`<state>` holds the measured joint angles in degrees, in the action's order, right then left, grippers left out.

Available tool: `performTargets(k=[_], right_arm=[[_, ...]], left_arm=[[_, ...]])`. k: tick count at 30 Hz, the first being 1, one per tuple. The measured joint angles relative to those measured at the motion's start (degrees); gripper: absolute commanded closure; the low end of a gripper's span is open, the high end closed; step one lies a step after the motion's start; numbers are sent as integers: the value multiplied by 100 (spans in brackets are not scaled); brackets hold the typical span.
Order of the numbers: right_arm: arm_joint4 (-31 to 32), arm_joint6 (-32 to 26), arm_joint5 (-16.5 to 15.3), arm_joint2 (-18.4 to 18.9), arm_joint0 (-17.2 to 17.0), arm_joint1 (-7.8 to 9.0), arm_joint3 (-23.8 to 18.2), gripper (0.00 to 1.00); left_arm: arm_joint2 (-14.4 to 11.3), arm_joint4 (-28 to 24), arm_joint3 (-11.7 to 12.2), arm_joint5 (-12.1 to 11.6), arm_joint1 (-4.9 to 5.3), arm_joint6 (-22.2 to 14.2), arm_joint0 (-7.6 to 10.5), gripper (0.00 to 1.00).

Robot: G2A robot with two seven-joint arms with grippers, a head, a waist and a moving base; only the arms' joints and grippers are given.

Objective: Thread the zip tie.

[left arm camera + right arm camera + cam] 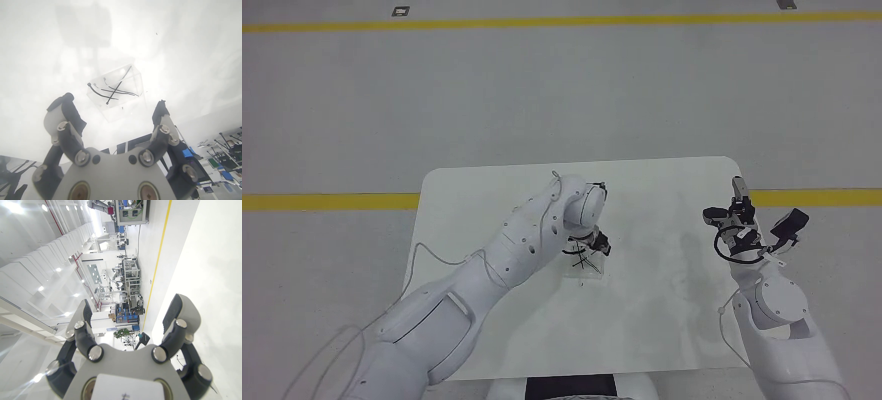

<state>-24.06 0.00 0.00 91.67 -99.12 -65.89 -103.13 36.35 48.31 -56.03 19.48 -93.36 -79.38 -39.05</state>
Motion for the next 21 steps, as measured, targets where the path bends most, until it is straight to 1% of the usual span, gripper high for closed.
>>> performTargets(k=[4,9,14,21], right_arm=[[0,0,0,0,0,0,0,0],[0,0,0,0,0,0,0,0],[0,0,0,0,0,0,0,0],[0,0,0,0,0,0,0,0]], left_arm=[[110,120,3,0,-35,-28,-68,46],[159,250,26,0,-105,-26,-134,51],[244,419,81,0,-195,-26,-175,51],[379,707,162,0,-309,-26,-286,53]])
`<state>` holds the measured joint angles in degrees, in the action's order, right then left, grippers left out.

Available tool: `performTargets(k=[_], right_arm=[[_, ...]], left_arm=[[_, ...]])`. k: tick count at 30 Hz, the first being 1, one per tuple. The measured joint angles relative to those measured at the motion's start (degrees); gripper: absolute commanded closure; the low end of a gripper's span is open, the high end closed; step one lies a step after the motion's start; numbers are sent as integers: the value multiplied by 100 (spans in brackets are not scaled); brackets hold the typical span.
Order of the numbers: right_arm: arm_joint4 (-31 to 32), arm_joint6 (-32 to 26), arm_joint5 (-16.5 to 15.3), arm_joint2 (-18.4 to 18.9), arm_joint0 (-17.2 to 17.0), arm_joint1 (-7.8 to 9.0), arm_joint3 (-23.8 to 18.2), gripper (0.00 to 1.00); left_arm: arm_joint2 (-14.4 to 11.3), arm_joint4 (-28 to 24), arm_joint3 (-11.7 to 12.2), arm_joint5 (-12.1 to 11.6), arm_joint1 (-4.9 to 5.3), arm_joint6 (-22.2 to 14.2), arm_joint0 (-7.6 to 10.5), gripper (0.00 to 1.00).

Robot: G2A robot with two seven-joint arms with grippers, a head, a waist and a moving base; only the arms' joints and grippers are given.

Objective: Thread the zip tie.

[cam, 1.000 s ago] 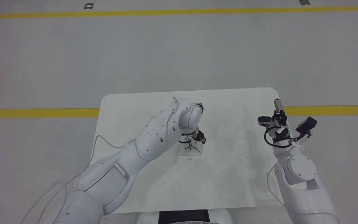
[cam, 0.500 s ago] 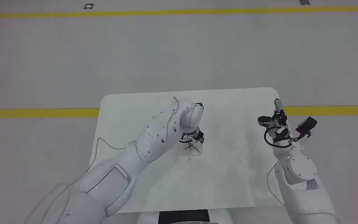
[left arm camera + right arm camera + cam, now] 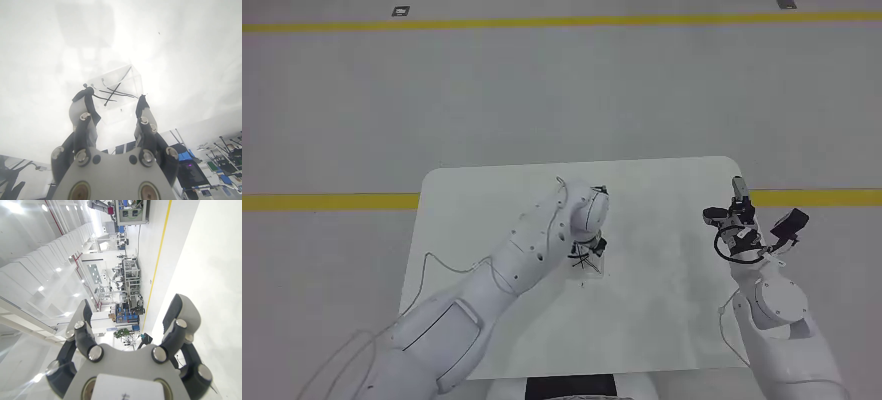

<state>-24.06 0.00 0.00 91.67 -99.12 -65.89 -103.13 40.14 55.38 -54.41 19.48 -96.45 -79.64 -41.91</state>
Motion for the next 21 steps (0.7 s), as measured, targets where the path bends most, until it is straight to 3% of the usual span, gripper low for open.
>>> performTargets(k=[12,21], right_arm=[[0,0,0,0,0,0,0,0],[0,0,0,0,0,0,0,0]], left_arm=[[9,359,241,0,-196,0,-29,54],[68,402,106,0,-279,0,-16,55]])
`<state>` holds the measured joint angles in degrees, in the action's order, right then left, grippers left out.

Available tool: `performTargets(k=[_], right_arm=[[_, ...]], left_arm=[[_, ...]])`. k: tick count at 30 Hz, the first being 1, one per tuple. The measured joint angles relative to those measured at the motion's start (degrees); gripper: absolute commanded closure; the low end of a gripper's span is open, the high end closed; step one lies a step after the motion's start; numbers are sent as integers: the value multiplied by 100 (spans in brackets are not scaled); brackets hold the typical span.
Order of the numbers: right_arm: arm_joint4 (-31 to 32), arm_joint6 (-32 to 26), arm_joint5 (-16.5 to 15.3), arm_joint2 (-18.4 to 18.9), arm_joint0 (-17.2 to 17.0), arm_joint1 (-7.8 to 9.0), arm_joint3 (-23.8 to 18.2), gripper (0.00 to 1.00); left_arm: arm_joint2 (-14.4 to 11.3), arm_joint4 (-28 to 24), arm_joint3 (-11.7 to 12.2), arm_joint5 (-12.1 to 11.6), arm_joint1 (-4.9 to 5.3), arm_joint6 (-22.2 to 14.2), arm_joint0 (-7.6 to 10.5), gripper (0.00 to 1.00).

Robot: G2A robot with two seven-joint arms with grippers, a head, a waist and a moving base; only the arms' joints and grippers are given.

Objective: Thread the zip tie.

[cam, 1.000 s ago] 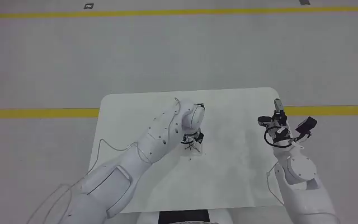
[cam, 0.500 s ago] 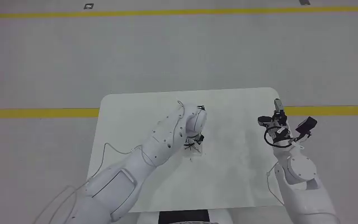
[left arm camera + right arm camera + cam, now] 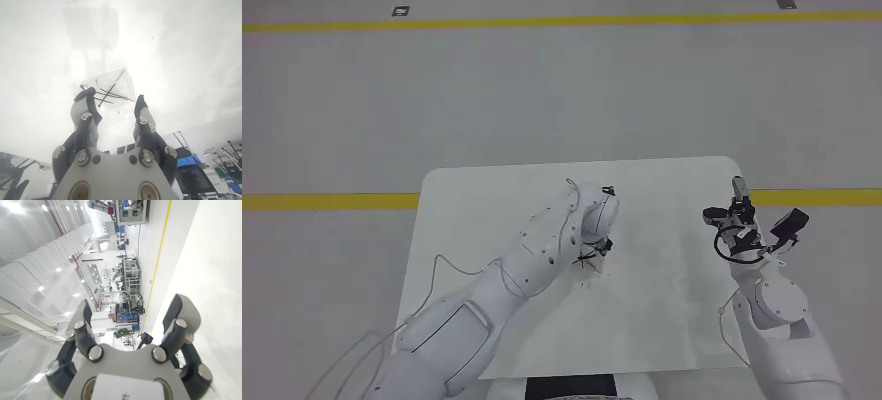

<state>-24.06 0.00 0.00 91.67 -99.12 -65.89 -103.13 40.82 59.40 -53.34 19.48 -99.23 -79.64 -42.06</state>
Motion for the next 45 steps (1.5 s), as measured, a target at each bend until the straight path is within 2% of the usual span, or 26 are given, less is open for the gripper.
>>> performTargets(k=[12,21,27,37,45], right_arm=[[0,0,0,0,0,0,0,0],[0,0,0,0,0,0,0,0],[0,0,0,0,0,0,0,0],[0,0,0,0,0,0,0,0],[0,0,0,0,0,0,0,0]], left_arm=[[30,207,-59,0,-32,0,-54,57],[170,362,-212,0,8,0,-174,56],[261,442,-374,0,65,0,-274,56],[379,566,-727,0,216,0,-467,56],[351,596,-798,0,297,0,-567,59]])
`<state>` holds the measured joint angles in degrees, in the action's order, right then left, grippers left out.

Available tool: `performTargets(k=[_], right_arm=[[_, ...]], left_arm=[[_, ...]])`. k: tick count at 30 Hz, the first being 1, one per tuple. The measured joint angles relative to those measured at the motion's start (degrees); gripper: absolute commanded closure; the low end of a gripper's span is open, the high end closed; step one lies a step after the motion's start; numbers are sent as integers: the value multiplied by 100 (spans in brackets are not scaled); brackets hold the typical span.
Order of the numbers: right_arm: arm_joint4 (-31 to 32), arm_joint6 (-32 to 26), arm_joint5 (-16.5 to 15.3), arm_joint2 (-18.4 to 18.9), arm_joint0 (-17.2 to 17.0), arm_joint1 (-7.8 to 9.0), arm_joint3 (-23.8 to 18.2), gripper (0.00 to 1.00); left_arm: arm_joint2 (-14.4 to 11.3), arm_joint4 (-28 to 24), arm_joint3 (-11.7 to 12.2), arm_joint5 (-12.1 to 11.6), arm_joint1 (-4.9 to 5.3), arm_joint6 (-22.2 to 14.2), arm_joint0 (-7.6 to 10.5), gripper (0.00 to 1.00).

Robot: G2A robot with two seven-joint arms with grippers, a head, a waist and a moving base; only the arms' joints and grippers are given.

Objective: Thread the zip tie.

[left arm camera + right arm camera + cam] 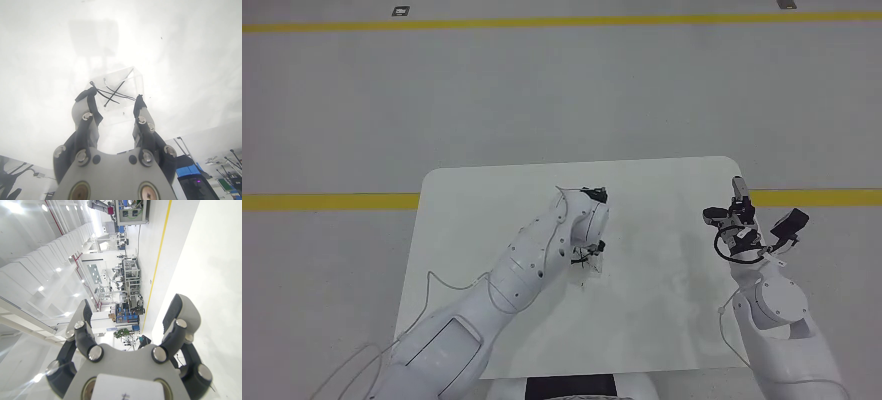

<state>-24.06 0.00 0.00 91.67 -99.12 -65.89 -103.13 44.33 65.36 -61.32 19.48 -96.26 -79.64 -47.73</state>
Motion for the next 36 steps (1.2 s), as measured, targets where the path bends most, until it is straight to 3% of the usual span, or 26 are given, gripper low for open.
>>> performTargets(k=[12,36], right_arm=[[0,0,0,0,0,0,0,0],[0,0,0,0,0,0,0,0]], left_arm=[[-164,-59,240,0,-34,0,101,61],[-426,-337,817,0,-252,0,445,65]])
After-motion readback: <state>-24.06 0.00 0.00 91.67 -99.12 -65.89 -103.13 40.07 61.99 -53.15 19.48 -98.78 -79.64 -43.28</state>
